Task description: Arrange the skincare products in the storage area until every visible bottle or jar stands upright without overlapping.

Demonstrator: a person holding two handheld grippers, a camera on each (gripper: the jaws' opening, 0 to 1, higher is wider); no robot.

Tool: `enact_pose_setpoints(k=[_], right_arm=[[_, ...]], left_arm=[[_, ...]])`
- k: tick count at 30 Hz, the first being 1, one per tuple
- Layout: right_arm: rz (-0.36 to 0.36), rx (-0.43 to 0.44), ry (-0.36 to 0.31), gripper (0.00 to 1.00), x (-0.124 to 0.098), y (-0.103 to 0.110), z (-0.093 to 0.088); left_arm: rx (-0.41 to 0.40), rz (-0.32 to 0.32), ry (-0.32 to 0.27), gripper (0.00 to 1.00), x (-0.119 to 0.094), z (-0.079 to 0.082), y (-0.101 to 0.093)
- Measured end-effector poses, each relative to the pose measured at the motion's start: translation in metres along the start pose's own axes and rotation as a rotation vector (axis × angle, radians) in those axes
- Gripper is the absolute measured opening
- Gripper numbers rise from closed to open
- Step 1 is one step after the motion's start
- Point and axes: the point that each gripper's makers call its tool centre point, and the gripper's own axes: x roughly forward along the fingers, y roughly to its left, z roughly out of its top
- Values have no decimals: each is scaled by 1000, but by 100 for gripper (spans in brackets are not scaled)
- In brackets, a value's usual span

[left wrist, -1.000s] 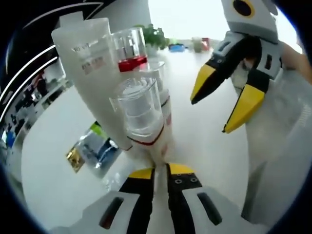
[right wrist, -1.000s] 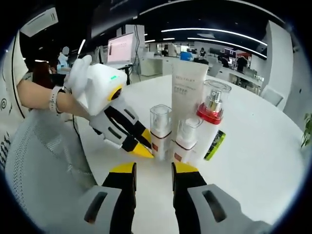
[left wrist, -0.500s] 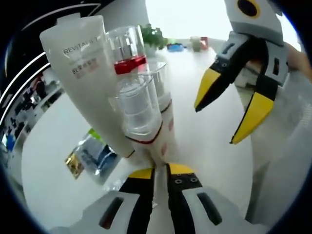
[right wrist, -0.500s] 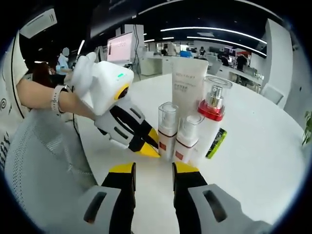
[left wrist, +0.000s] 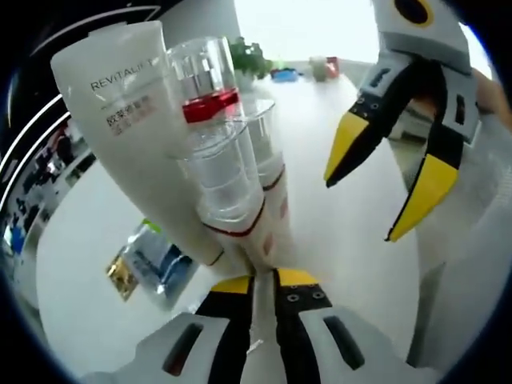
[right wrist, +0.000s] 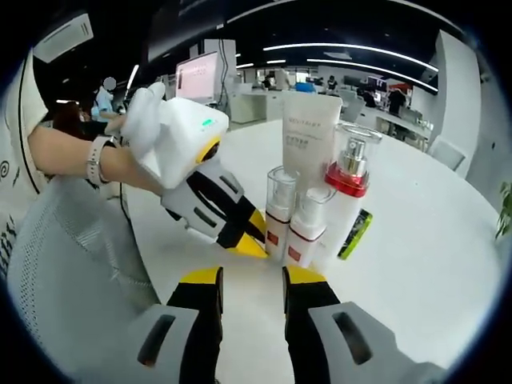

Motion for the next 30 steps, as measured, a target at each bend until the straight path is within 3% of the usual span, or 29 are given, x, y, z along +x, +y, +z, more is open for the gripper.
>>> enact_pose_setpoints(k=[12,30], right_arm=[[-4,-5,4,29,0,-1,0],[0,-4,-12,34,-3,2,10]], left_arm=[[-12,7,-2,9,-5,-2,2],[-128,29,-69,16,-56,14,2]])
